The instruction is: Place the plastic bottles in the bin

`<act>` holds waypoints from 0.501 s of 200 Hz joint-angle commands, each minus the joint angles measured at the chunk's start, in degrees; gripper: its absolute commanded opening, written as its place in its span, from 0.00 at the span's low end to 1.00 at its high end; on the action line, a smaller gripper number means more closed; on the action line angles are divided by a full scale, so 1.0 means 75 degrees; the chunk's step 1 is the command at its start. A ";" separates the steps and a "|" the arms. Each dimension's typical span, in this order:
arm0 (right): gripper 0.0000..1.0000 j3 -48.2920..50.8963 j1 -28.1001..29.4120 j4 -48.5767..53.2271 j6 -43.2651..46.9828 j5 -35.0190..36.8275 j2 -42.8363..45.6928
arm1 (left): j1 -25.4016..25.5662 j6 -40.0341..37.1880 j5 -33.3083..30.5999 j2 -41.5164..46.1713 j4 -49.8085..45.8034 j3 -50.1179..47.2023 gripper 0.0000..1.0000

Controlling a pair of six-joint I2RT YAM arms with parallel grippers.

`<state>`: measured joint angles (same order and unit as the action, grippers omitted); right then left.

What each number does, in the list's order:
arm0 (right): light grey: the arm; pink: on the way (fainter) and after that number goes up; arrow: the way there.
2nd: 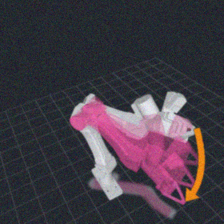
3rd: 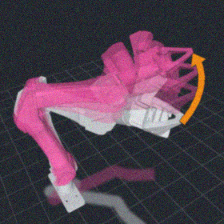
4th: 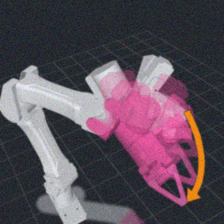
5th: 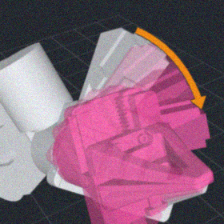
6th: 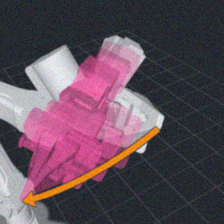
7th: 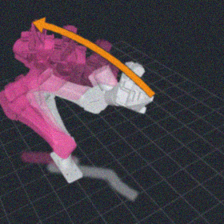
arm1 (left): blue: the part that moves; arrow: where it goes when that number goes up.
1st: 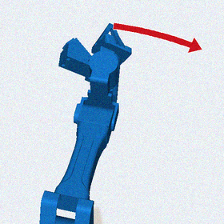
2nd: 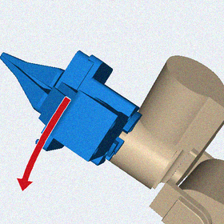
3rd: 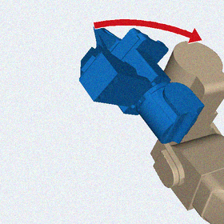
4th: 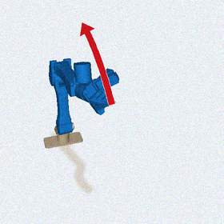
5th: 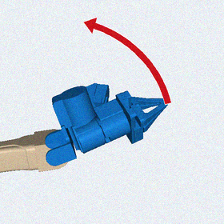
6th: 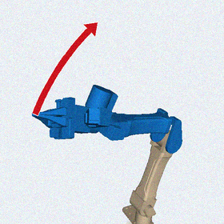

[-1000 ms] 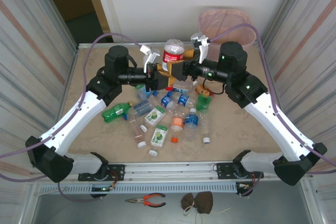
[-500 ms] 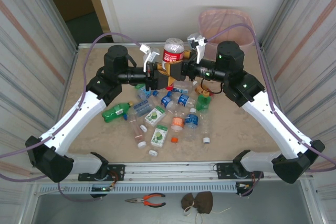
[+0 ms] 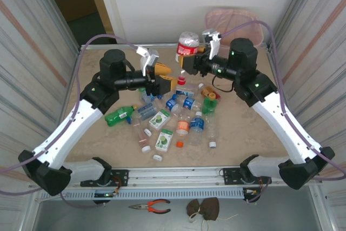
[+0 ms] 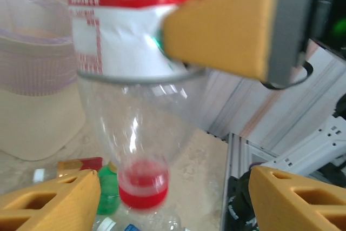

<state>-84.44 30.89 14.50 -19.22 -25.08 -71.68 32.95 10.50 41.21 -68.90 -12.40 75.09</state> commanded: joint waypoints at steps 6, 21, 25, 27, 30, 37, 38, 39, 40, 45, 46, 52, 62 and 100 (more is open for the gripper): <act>0.56 -0.0588 -0.0729 0.0396 0.0067 0.0418 -0.0201 | -0.0160 -0.0485 -0.0923 0.0495 -0.0670 -0.0147 0.73; 0.56 -0.0883 -0.1327 0.0581 0.0051 0.0498 -0.0427 | -0.0257 -0.0562 -0.1236 0.0628 -0.0973 -0.0236 0.73; 0.56 -0.0965 -0.1472 0.0614 0.0045 0.0508 -0.0477 | -0.0283 -0.0578 -0.1298 0.0669 -0.1048 -0.0255 0.73; 0.56 -0.1002 -0.1541 0.0631 0.0044 0.0496 -0.0524 | -0.0298 -0.0588 -0.1331 0.0683 -0.1090 -0.0269 0.73; 0.56 -0.1065 -0.1657 0.0650 0.0049 0.0491 -0.0596 | -0.0319 -0.0602 -0.1377 0.0706 -0.1134 -0.0294 0.73; 0.56 -0.1226 -0.1885 0.0690 0.0064 0.0506 -0.0736 | -0.0366 -0.0615 -0.1463 0.0764 -0.1240 -0.0347 0.72; 0.56 -0.1247 -0.1924 0.0691 0.0071 0.0507 -0.0757 | -0.0370 -0.0615 -0.1469 0.0774 -0.1252 -0.0352 0.72; 0.56 -0.1275 -0.1967 0.0697 0.0075 0.0508 -0.0786 | -0.0383 -0.0621 -0.1478 0.0785 -0.1264 -0.0359 0.72; 0.56 -0.1301 -0.2000 0.0706 0.0083 0.0508 -0.0811 | -0.0384 -0.0624 -0.1483 0.0797 -0.1276 -0.0369 0.72; 0.56 -0.1436 -0.2152 0.0748 0.0099 0.0523 -0.0931 | -0.0414 -0.0627 -0.1509 0.0840 -0.1334 -0.0406 0.72; 0.56 -0.1457 -0.2186 0.0761 0.0112 0.0527 -0.0966 | -0.0423 -0.0627 -0.1516 0.0847 -0.1340 -0.0422 0.72; 0.56 -0.1619 -0.2360 0.0826 0.0173 0.0562 -0.1136 | -0.0452 -0.0635 -0.1529 0.0898 -0.1383 -0.0457 0.72; 0.56 -0.1924 -0.2608 0.0986 0.0291 0.0688 -0.1470 | -0.0497 -0.0657 -0.1532 0.0979 -0.1427 -0.0528 0.72; 0.55 -0.3431 -0.3166 0.1774 0.1011 0.1316 -0.2868 | -0.0590 -0.0767 -0.1683 0.1201 -0.1578 -0.0690 0.72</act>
<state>-103.92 8.75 23.00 -16.25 -18.94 -88.38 29.17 6.59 30.15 -62.35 -22.76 70.59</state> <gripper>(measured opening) 0.551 0.720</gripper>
